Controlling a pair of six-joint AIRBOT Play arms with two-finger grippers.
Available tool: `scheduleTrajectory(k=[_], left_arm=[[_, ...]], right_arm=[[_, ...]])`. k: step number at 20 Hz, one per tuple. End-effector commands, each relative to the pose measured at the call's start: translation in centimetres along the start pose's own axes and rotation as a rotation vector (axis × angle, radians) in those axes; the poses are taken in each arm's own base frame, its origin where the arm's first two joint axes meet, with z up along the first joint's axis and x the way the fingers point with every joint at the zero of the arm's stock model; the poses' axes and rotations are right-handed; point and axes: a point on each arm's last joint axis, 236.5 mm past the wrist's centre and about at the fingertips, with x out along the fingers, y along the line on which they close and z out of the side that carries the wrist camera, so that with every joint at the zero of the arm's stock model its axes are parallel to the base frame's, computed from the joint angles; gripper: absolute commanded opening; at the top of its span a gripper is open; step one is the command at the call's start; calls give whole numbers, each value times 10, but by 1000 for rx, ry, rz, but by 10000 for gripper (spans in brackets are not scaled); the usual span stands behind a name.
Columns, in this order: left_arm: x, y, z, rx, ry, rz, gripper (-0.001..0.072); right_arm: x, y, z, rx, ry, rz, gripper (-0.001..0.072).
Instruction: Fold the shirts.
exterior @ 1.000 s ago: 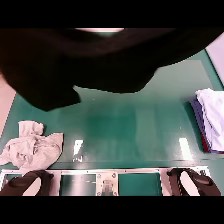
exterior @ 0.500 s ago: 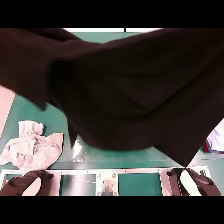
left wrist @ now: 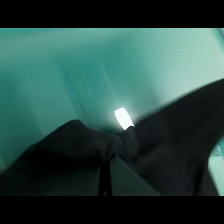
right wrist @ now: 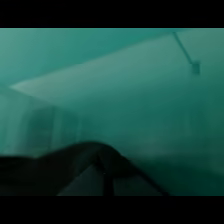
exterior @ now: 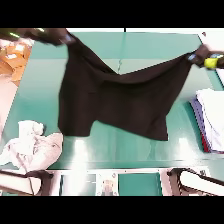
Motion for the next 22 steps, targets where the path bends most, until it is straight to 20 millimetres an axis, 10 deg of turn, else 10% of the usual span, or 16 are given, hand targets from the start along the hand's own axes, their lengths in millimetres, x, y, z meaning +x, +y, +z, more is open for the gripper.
scheduleTrajectory(k=[1, 4, 6, 7, 9, 15, 16, 18, 22], left_arm=[[106, 68, -39, -153, 56, -9, 27], [127, 88, -51, -188, 65, 2, 76], [120, 99, -45, -204, 44, 23, 698], [111, 105, -42, -214, 48, 24, 668], [82, 121, -46, -227, 107, 31, 667], [-6, 179, -83, -415, 266, 47, 667], [-14, 185, -85, -427, 269, 49, 667], [-19, 191, -85, -425, 264, 52, 667], [-19, 191, -85, -403, 262, 50, 667]], right_arm=[[83, -48, -45, 53, 142, -34, 16], [116, -67, -75, 80, 227, -48, 49], [115, -79, -79, 85, 244, -67, 368], [107, -86, -80, 87, 266, -74, 349], [77, -103, -91, 135, 345, -82, 30], [-31, -151, -160, 334, 408, -280, 17], [-45, -149, -182, 368, 411, -301, 82], [-58, -144, -219, 439, 398, -325, 671], [-58, -143, -280, 518, 467, -334, 673]])
